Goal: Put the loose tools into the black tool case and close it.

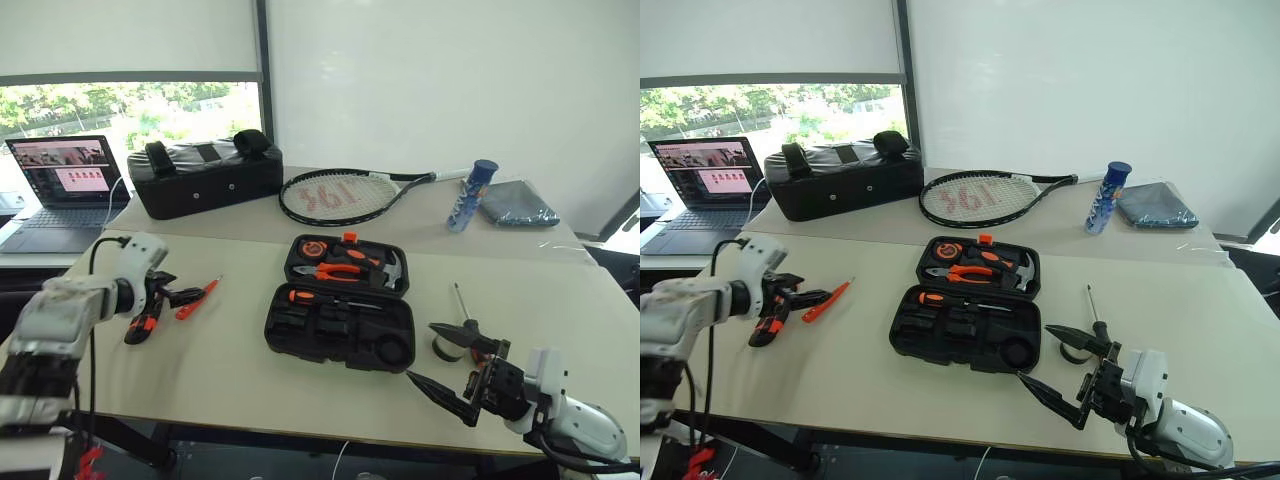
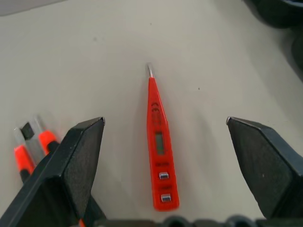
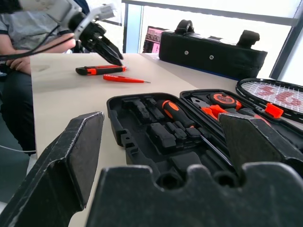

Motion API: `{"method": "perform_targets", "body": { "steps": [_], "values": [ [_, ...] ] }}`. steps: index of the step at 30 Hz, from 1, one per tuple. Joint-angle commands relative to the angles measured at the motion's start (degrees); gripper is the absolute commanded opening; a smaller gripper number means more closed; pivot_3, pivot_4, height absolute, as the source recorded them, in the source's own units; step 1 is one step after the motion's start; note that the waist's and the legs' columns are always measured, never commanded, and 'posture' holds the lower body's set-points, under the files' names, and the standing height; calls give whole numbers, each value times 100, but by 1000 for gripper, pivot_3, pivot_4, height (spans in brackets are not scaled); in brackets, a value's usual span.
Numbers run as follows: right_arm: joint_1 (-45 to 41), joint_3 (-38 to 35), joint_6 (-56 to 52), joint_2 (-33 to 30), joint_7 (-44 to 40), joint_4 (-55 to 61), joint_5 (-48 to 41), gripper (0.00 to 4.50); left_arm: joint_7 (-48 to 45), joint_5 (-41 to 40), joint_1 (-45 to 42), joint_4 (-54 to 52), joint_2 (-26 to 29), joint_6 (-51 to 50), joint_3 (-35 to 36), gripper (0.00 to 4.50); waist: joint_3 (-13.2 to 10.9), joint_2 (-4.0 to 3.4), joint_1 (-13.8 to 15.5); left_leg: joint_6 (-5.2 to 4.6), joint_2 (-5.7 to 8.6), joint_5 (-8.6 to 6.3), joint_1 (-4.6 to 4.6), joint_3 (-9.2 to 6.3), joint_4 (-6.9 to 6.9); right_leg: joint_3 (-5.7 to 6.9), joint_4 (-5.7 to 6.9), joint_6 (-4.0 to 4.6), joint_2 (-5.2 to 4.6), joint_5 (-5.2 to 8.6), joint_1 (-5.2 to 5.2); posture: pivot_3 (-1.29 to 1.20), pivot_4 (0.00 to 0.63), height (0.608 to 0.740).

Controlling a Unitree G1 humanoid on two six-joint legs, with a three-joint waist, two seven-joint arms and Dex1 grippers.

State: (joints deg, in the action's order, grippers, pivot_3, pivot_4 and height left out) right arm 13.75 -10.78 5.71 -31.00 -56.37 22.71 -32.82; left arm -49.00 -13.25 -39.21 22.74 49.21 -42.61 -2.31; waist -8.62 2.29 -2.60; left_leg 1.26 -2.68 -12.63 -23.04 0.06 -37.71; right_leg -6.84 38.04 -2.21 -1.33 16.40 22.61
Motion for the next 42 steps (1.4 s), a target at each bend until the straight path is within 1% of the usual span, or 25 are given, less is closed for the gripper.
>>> {"method": "perform_targets", "body": {
  "steps": [1,2,6,10,13,15,17,19,21,25,27,28,30,31,32,33,35,37,39,40,42],
  "values": [
    [52,-72,-11,-7,111,312,-45,4500,-164,342,-457,699,-156,156,-315,4426,0,1,-8,0,0,0,-2,1,0,-2,0,0,0,0,5,0,150,740],
    [94,-76,-9,-1,135,343,-37,4500,-223,460,-557,858,-201,256,-441,4426,-1,2,11,0,1,0,-9,1,0,-2,2,0,0,0,9,0,150,740],
    [267,-123,31,4,201,439,-17,4500,-329,514,-769,1221,-342,726,-342,4426,-4,7,27,0,2,0,-31,-2,-6,2,2,0,-1,0,27,0,150,740],
    [464,-353,126,4,330,401,43,4500,-754,387,-417,819,-26,1719,-4,4426,-4,8,17,0,0,0,-52,-2,-5,0,6,2,-1,-2,49,0,150,740],
    [879,-838,169,-58,345,438,-32,4500,-1568,-344,27,521,55,2902,857,4426,-4,7,22,0,-2,0,-53,0,-4,-2,6,3,-3,-2,52,0,150,740],
    [1252,-1193,166,-58,316,473,-127,4500,-2349,-864,481,181,79,3244,1253,4426,-4,7,42,0,-2,0,-53,0,-3,3,6,4,-8,-2,50,0,150,740],
    [1723,-1558,155,-7,263,434,-204,4500,-2838,-1040,1075,-261,181,3270,1289,4426,-3,3,45,1,-1,0,-52,3,-3,3,4,4,-11,-3,48,0,150,740],
    [2180,-1898,273,142,264,278,-121,4500,-2976,-1173,1643,-812,142,3277,1317,4426,-3,1,58,1,1,0,-41,6,-3,1,2,3,-15,-2,37,0,150,740],
    [2468,-2187,382,332,405,130,-37,4500,-3043,-1255,2035,-1224,39,3437,1355,4426,-4,0,77,1,-2,0,-24,6,-3,4,2,3,-15,0,19,0,150,740],
    [2941,-2564,625,758,609,-208,117,4500,-3089,-1457,2495,-1851,-294,3789,1393,4426,-5,2,112,2,-8,0,-9,8,-5,5,-7,-21,-16,17,0,0,150,740],
    [3076,-2569,635,896,736,-212,238,4500,-3216,-1552,2645,-2104,-440,3965,1327,4426,-4,-3,112,2,-12,0,8,12,-5,1,-6,-24,-18,23,-15,0,150,740],
    [3080,-2541,605,926,815,-156,277,4500,-3252,-1528,2698,-2162,-445,3999,1264,4426,-5,-5,98,2,-13,0,16,14,-4,-1,-7,-9,-18,33,-23,0,150,740],
    [2945,-2539,204,922,1340,155,386,4500,-3192,-1578,2694,-2192,-505,3844,1207,4426,-6,-9,34,2,-17,0,20,17,-3,-5,-5,8,-16,44,-23,0,150,740],
    [2798,-2531,-382,781,1798,430,395,4500,-3163,-1568,2660,-2147,-563,3856,1189,4426,-5,-12,3,2,-17,0,21,18,-3,-6,-1,7,-13,42,-23,0,150,740],
    [2589,-2514,-1006,536,2194,701,278,4500,-3171,-1563,2627,-2113,-603,3867,1163,4426,-4,-16,-18,2,-18,0,23,18,-2,-9,0,5,-12,40,-23,0,150,740],
    [2298,-2484,-1612,225,2491,913,-28,4500,-3186,-1548,2591,-2073,-637,3909,1145,4426,-5,-22,-48,2,-18,0,27,18,-2,-11,2,-4,-11,34,-24,0,150,740],
    [1827,-2466,-2536,-264,2855,1122,-514,4500,-3184,-1546,2532,-2037,-681,3892,1124,4426,-8,-23,-84,2,-15,0,36,29,-3,-27,2,-16,-14,20,-27,0,150,740],
    [1266,-2393,-3725,-951,3178,1085,-998,4500,-3188,-1510,2483,-2008,-703,3901,1076,4426,-10,-19,-85,1,-9,1,41,22,-4,-24,1,-27,-8,15,-36,0,150,740],
    [306,-2177,-5035,-1628,3651,732,-1505,4500,-3207,-1477,2484,-2029,-716,3931,1006,4426,-12,-18,-81,0,-8,1,42,22,-3,-25,-1,-24,-7,14,-35,0,150,740],
    [-34,-2113,-5454,-1795,3837,595,-1662,4500,-3200,-1458,2480,-2036,-727,3959,985,4426,-12,-17,-68,0,-8,1,40,22,-2,-26,-2,-12,-8,8,-35,0,150,740],
    [-807,-1771,-6272,-2094,4161,200,-1654,4500,-3176,-1462,2501,-2077,-744,3931,959,4426,-13,-17,-68,0,-8,1,26,14,0,-18,-8,3,-5,5,-30,0,150,740]
  ]
}}
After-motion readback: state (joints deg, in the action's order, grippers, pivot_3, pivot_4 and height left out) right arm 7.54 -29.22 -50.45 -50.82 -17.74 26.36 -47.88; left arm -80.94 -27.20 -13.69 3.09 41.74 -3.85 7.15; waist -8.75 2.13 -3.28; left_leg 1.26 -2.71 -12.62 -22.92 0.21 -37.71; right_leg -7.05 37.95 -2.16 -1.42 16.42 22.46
